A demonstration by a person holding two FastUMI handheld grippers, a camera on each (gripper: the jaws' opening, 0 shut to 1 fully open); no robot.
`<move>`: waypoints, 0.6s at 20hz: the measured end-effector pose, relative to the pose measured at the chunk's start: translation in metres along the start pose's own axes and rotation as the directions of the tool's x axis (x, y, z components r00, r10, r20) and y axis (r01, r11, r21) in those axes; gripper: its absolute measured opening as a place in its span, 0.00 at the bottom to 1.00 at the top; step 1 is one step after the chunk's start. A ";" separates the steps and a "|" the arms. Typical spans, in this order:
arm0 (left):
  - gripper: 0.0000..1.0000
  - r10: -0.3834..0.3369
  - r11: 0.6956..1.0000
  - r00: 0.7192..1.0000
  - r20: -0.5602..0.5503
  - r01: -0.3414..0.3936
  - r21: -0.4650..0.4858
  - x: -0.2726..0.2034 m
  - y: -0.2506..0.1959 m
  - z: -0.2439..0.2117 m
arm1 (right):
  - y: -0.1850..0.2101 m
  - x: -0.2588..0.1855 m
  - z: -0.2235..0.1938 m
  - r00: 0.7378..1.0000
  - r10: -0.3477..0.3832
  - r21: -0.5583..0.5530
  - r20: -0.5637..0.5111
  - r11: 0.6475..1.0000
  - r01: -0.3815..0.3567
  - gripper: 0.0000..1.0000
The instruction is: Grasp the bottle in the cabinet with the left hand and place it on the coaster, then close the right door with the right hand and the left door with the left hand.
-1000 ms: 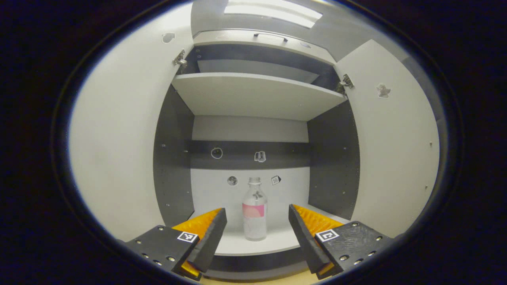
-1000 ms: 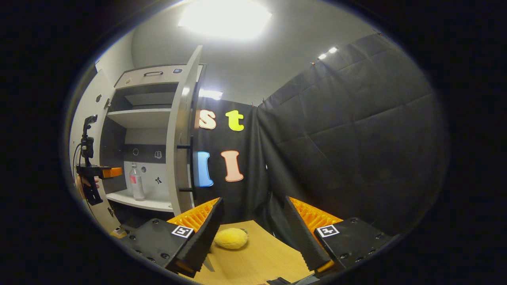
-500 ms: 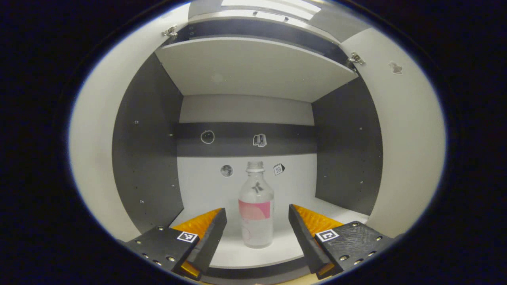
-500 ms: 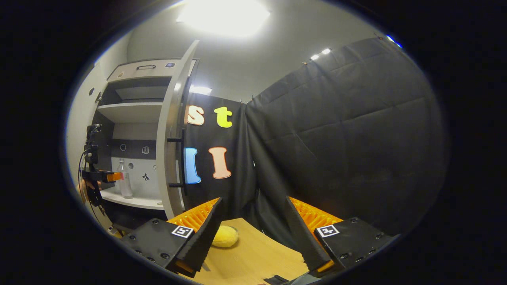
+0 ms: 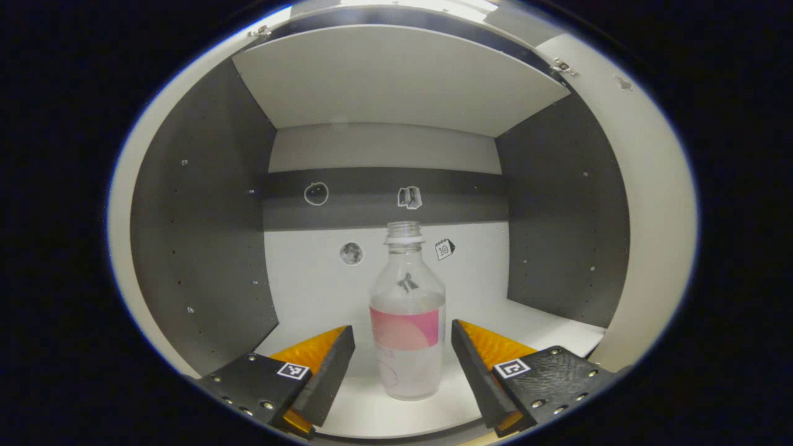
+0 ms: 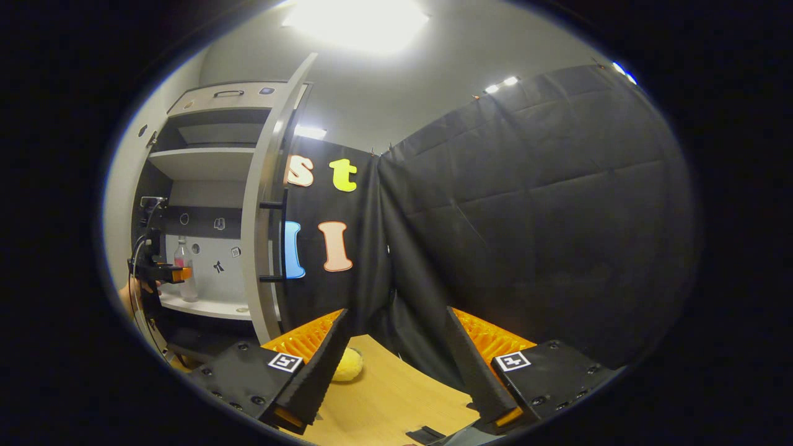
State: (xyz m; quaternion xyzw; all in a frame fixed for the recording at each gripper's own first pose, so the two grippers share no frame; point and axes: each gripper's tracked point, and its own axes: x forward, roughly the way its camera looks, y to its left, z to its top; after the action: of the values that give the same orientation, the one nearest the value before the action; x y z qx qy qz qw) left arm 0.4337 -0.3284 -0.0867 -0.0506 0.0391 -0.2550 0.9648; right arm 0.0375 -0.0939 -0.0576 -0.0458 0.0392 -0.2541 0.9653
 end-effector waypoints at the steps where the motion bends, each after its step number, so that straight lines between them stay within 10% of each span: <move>1: 0.92 0.007 1.000 1.000 -0.004 -0.007 0.003 0.003 0.003 -0.003 | 0.001 -0.001 0.000 1.000 -0.002 -0.003 0.000 1.000 0.002 0.94; 4: 0.99 -0.008 1.000 1.000 -0.024 0.008 0.009 0.008 0.002 -0.009 | -0.001 -0.002 -0.001 1.000 -0.003 -0.008 -0.003 1.000 0.003 0.94; 6: 0.69 -0.004 1.000 1.000 -0.020 0.004 0.000 0.007 0.003 -0.007 | -0.001 -0.003 -0.001 1.000 0.000 -0.005 -0.004 1.000 0.000 0.94; 12: 0.69 0.024 1.000 1.000 0.018 -0.024 -0.010 -0.014 0.007 0.007 | -0.003 -0.007 0.000 1.000 0.027 0.003 -0.005 1.000 -0.027 0.97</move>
State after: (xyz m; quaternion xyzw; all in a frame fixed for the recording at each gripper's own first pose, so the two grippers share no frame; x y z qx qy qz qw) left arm 0.4255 -0.3152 -0.0796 -0.0571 0.0322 -0.2427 0.9679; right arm 0.0297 -0.0934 -0.0567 -0.0430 0.0420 -0.2411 0.9686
